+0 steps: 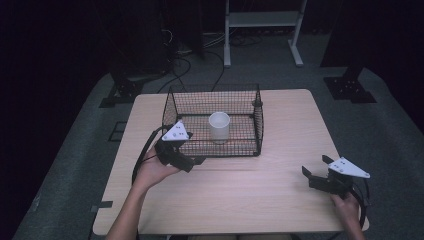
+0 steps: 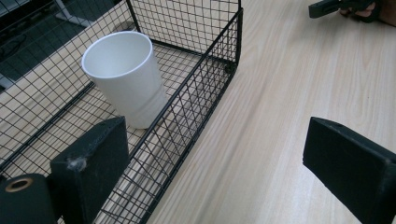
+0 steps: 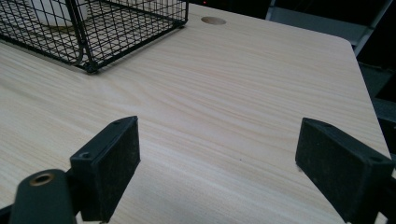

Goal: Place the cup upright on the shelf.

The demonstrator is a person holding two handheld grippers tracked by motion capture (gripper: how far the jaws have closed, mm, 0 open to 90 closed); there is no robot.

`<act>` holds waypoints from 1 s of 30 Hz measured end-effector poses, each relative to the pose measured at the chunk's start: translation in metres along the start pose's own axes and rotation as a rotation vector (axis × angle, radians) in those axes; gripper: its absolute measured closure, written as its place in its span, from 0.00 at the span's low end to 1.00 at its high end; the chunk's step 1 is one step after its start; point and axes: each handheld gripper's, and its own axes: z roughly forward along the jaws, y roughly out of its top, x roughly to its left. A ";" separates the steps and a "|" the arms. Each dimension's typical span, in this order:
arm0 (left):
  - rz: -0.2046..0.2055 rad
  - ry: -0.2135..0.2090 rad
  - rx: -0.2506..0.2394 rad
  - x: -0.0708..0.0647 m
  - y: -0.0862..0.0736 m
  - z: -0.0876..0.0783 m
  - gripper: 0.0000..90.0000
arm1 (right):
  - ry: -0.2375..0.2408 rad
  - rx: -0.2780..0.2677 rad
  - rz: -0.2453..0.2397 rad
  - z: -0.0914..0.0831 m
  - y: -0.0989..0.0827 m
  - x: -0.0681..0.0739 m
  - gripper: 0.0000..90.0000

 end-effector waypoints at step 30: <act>-0.017 0.004 -0.030 -0.024 -0.027 -0.010 0.07 | -0.003 -0.003 -0.003 0.000 0.000 0.000 0.15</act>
